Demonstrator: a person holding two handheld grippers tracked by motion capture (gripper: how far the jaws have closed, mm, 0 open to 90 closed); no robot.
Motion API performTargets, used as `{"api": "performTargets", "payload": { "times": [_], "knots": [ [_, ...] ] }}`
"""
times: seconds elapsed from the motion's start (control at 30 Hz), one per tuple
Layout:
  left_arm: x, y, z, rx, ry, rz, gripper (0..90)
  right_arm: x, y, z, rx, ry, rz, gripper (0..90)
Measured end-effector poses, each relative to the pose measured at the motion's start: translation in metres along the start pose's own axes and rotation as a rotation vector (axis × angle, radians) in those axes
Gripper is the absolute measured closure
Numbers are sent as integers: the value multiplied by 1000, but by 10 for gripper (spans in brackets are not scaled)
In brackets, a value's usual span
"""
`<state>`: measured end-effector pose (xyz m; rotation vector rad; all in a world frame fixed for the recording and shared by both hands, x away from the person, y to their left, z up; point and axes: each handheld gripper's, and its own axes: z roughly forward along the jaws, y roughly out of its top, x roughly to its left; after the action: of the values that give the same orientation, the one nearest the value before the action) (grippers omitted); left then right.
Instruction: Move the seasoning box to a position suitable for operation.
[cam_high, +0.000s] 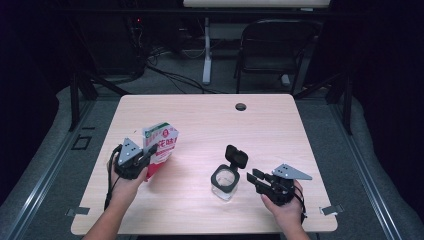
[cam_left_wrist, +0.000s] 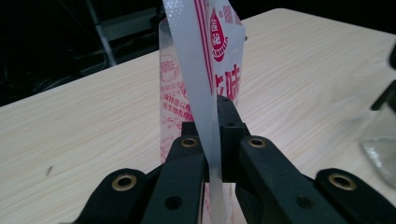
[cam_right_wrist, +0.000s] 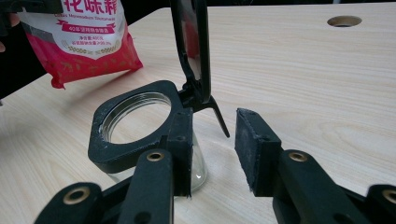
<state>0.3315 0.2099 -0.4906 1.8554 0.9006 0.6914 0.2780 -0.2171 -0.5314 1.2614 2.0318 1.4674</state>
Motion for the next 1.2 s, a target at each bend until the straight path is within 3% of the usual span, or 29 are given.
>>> {"api": "performTargets", "payload": {
  "times": [0.37,0.63,0.87,1.1,1.2],
  "knots": [
    [-41,16,5,-26,-129,82,900,1,0,1,1,-4,2,675],
    [-64,19,10,-37,-233,96,900,-1,0,-1,0,-6,1,675],
    [-69,14,12,-28,-255,97,900,0,0,-2,-5,-5,4,672],
    [-61,1,13,5,-284,39,900,0,1,-3,0,10,-13,640],
    [-60,-4,12,26,-284,37,900,2,2,-7,-8,19,-19,625]
  ]
}}
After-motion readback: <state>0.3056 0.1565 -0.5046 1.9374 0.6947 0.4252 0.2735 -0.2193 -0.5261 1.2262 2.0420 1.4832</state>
